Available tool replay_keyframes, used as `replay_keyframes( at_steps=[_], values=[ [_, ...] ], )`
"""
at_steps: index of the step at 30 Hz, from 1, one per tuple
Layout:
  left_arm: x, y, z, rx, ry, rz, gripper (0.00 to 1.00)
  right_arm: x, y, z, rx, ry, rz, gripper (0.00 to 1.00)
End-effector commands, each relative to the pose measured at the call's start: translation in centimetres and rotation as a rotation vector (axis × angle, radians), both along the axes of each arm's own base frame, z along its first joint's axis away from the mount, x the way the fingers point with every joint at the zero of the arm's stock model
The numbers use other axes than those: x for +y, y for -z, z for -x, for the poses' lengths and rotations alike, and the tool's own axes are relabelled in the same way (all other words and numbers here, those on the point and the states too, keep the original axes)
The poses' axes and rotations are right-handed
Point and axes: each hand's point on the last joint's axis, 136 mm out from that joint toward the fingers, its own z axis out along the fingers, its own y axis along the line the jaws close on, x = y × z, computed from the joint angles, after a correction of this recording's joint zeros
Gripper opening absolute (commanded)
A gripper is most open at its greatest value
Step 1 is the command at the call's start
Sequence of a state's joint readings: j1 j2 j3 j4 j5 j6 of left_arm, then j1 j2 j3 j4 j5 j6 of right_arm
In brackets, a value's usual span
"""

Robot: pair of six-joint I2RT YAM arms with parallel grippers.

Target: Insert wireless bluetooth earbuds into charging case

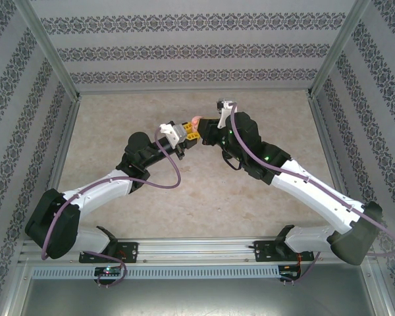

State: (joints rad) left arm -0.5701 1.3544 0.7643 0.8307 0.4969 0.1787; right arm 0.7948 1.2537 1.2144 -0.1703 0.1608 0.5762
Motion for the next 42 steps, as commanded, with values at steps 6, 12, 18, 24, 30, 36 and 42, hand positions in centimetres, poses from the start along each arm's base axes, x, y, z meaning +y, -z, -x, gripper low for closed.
replay_keyframes(
  at_steps=[6,12,18,24,30,36,42],
  values=[
    [-0.3,-3.8,0.9,-0.092,0.028,0.071,0.0,-1.2,-1.0,-0.2,0.019,0.023,-0.016,0.5],
    [-0.5,-3.3,1.0,-0.076,0.038,0.065,0.0,-5.1,-5.8,-0.2,-0.043,0.069,-0.114,0.66],
    [-1.1,-1.8,1.0,-0.031,0.073,0.033,0.0,-5.5,-5.0,-1.9,0.077,0.015,-0.092,0.58],
    [-2.1,0.2,1.3,0.03,0.135,-0.027,0.0,-1.9,-1.2,-4.2,0.259,-0.126,-0.002,0.2],
    [-2.5,0.9,1.4,0.057,0.153,-0.037,0.0,0.4,2.0,-4.7,0.371,-0.224,0.046,0.13],
    [-2.9,1.2,0.9,0.071,0.151,-0.047,0.0,0.3,3.9,-2.5,0.423,-0.279,0.073,0.09],
    [-3.1,1.5,-0.3,0.092,0.12,-0.026,0.0,-2.4,5.1,0.7,0.442,-0.232,0.066,0.09]
  ],
)
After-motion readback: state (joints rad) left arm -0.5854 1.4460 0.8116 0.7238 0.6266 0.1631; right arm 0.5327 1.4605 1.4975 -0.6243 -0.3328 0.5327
